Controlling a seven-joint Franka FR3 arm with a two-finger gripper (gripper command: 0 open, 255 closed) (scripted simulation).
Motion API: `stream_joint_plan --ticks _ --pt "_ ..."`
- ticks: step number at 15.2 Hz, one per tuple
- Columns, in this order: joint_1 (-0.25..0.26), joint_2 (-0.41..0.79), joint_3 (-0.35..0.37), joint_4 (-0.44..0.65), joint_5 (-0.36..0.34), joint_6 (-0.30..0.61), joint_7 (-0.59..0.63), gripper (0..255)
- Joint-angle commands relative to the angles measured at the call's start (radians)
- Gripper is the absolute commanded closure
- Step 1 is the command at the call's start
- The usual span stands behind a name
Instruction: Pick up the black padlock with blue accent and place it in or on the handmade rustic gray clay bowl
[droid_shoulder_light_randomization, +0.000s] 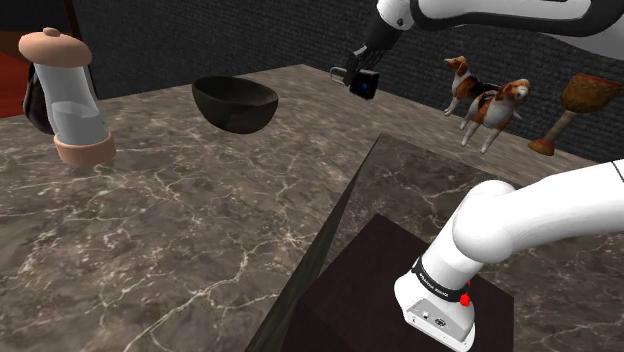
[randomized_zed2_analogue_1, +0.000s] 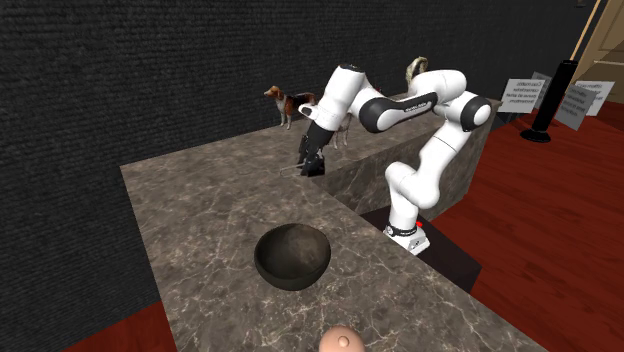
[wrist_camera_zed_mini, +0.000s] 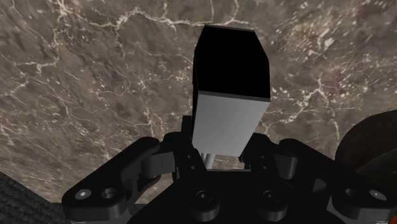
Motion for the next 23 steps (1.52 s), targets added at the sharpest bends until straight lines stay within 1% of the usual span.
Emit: stream_joint_plan --ticks 1,10,17,23 --pt "0.000 0.005 0.001 0.029 0.002 -0.024 -0.003 255" --pt "0.001 0.035 0.003 0.163 0.008 -0.127 -0.015 255" --pt "0.023 0.167 0.144 0.280 0.016 -0.132 0.142 255" --pt "0.035 0.314 0.263 0.428 -0.010 -0.155 0.280 255"
